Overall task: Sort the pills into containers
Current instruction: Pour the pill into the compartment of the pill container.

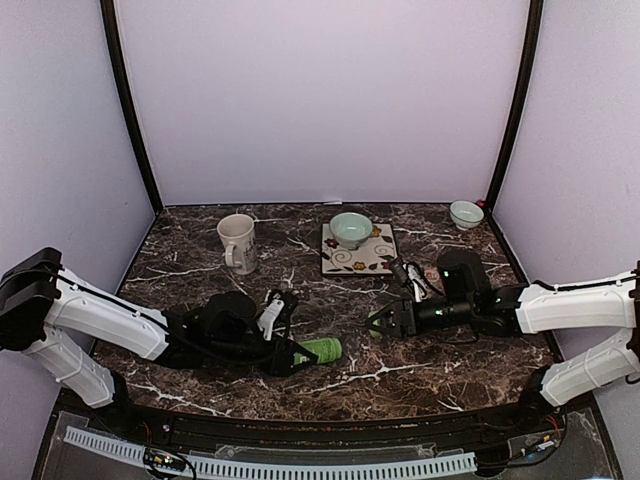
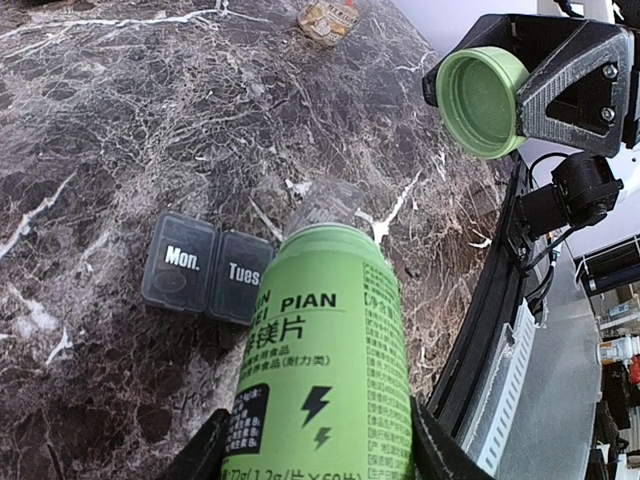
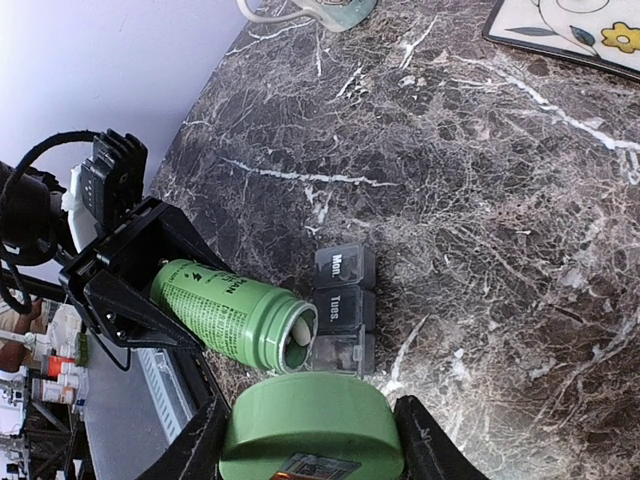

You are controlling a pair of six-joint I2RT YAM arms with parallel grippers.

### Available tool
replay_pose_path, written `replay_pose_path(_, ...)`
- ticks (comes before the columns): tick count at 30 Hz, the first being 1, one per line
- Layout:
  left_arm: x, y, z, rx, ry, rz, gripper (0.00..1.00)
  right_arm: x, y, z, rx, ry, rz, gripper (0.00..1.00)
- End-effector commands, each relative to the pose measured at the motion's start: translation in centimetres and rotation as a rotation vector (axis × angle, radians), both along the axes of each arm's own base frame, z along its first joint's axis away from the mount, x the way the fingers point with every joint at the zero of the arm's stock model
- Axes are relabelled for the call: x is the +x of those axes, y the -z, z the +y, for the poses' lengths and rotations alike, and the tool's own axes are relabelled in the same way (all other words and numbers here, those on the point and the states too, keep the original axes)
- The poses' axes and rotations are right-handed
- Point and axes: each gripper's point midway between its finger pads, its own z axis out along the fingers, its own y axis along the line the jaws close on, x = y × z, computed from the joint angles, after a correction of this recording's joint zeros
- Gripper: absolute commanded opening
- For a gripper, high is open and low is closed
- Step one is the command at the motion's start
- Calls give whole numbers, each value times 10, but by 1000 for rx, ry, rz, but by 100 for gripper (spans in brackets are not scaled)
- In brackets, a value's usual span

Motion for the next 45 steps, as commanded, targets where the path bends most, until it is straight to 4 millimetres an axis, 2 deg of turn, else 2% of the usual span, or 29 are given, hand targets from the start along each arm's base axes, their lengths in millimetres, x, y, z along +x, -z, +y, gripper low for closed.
replay_pose_path(1,3,-15,-8,-17,8,-36,0,2,-16,5,35,-4,-33,37)
replay_pose_path(45,3,-6,-12,65,18,-55,0,2,-11,6,30,-8,-27,37)
